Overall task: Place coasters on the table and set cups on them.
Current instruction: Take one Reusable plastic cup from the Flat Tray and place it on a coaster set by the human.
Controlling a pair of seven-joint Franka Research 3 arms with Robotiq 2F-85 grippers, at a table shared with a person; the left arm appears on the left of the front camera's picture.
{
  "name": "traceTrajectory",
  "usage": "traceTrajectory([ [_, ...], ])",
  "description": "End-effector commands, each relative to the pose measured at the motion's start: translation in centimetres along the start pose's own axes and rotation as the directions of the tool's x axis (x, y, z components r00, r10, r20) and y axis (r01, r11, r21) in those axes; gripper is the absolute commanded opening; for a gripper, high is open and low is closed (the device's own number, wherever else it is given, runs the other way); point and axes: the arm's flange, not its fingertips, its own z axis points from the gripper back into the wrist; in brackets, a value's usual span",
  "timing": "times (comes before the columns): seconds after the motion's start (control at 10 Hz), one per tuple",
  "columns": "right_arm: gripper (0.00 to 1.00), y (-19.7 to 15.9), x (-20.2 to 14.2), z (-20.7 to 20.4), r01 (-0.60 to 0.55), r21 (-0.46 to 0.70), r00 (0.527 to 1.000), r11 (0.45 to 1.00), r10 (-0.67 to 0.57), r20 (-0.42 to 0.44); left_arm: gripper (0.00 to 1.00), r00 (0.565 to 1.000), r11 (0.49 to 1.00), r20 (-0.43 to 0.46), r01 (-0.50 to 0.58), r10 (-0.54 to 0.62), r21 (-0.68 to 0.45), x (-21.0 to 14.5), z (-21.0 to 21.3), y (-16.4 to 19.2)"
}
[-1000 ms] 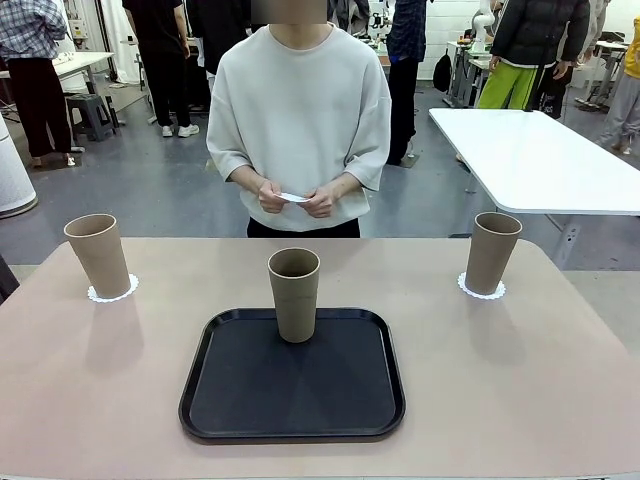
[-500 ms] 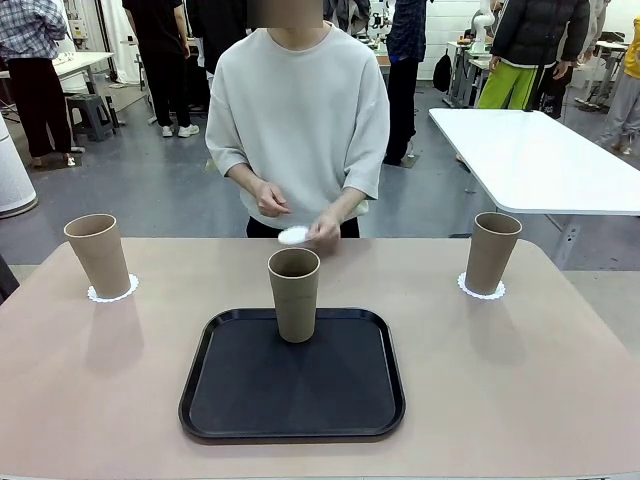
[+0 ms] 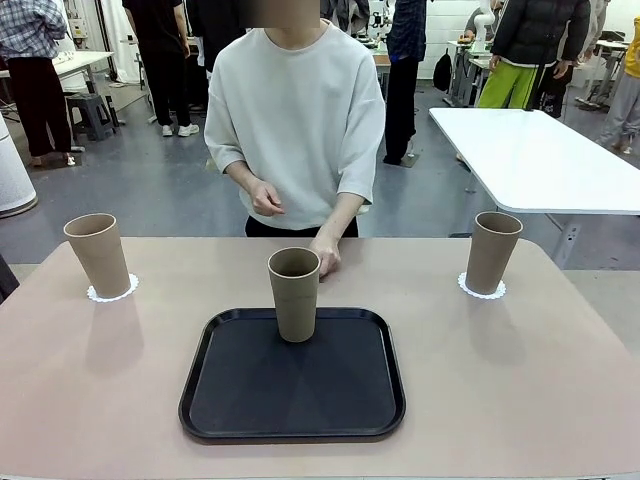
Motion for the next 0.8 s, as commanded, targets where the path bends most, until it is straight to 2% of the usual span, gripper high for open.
traceTrajectory([
  [0.0, 1.0, 0.15, 0.01, 0.01, 0.01, 0.003, 1.0, 1.0, -0.01, -0.001, 1.0, 1.0, 1.0, 0.009, -0.002, 0.002, 0.0, -0.1, 0.06, -0.08],
  [0.7, 1.0, 0.15, 0.01, 0.01, 0.01, 0.003, 1.0, 1.0, -0.01, -0.001, 1.0, 1.0, 1.0, 0.009, -0.002, 0.002, 0.0, -0.1, 0.06, -0.08],
])
